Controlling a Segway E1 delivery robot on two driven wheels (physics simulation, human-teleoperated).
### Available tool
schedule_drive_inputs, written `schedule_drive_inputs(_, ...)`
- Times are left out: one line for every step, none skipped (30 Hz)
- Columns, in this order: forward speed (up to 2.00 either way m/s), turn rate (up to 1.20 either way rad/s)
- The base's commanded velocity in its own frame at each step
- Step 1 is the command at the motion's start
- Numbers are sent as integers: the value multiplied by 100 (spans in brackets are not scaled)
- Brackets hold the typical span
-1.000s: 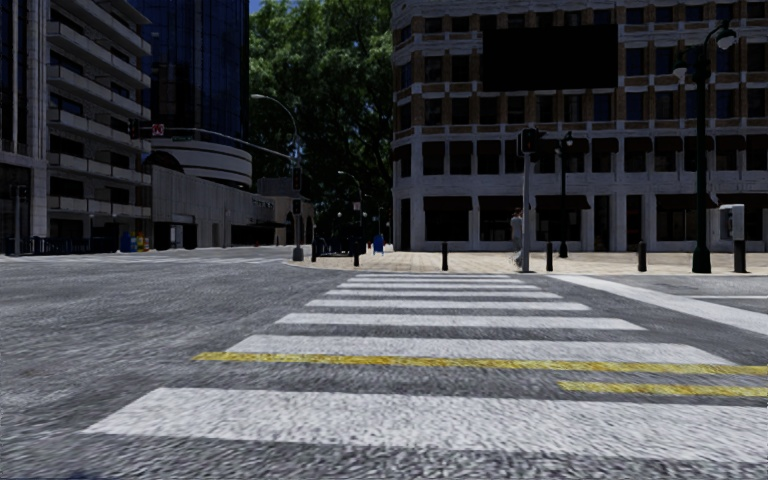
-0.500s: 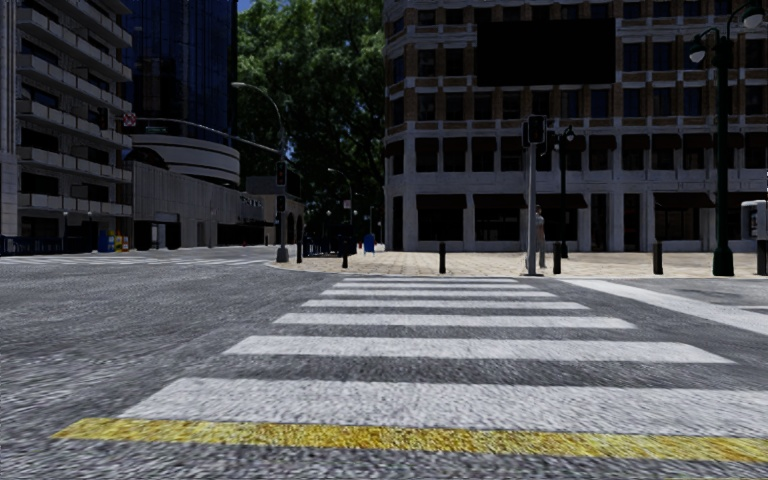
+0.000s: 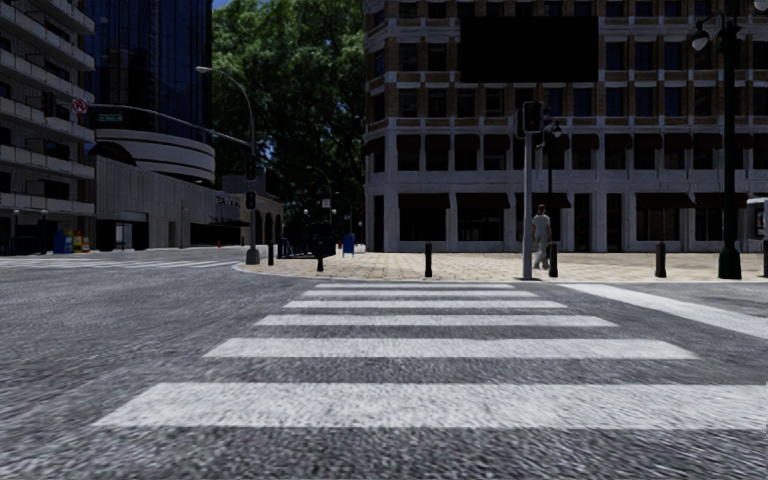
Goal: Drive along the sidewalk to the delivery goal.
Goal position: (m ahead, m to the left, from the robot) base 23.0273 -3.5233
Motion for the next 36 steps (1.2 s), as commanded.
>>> schedule_drive_inputs(200,0)
schedule_drive_inputs(200,0)
schedule_drive_inputs(200,0)
schedule_drive_inputs(200,0)
schedule_drive_inputs(200,0)
schedule_drive_inputs(200,0)
schedule_drive_inputs(200,0)
schedule_drive_inputs(200,0)
schedule_drive_inputs(200,0)
schedule_drive_inputs(200,0)
schedule_drive_inputs(200,0)
schedule_drive_inputs(200,0)
schedule_drive_inputs(200,0)
schedule_drive_inputs(200,0)
schedule_drive_inputs(200,0)
schedule_drive_inputs(200,0)
schedule_drive_inputs(200,0)
schedule_drive_inputs(200,0)
schedule_drive_inputs(200,0)
schedule_drive_inputs(200,0)
schedule_drive_inputs(200,0)
schedule_drive_inputs(200,0)
schedule_drive_inputs(200,0)
schedule_drive_inputs(200,0)
schedule_drive_inputs(200,0)
schedule_drive_inputs(200,0)
schedule_drive_inputs(200,0)
schedule_drive_inputs(200,0)
schedule_drive_inputs(200,0)
schedule_drive_inputs(200,0)
schedule_drive_inputs(200,0)
schedule_drive_inputs(200,0)
schedule_drive_inputs(200,0)
schedule_drive_inputs(200,0)
schedule_drive_inputs(200,0)
schedule_drive_inputs(200,0)
